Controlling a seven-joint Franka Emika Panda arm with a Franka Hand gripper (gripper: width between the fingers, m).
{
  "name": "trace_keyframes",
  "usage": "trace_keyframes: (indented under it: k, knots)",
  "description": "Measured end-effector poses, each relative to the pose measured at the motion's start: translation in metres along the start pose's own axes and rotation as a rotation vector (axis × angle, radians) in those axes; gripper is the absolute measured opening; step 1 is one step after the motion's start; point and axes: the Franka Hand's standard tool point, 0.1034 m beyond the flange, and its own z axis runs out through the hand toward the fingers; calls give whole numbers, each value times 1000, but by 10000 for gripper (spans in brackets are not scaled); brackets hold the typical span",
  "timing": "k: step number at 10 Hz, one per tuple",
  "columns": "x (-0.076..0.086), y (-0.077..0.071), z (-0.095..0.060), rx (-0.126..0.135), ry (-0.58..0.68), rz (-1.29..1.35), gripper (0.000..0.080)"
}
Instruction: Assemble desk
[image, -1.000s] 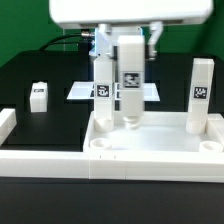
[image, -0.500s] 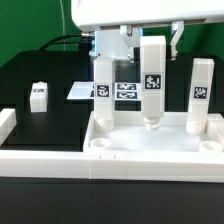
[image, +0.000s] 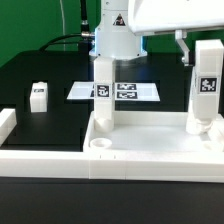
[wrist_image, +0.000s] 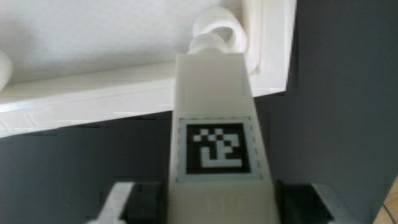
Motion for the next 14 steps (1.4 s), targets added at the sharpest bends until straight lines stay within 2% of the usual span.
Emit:
trace_keyframes:
  k: [3,4,6,7,10,13,14]
  knots:
    - [0,0,0,0,0,1,288]
    - [-2,-4,1,-5,-4,-34,288]
    - [-6,-21,3,-32,-29,-169,288]
    - [-7,-26,4,-34,-28,-178,288]
    - [-6,-24,4,-30,-26,-167,288]
    - [-9,-16,8,-23,-9,-110,288]
    - [-10,-19,9,-20,-4,-114,288]
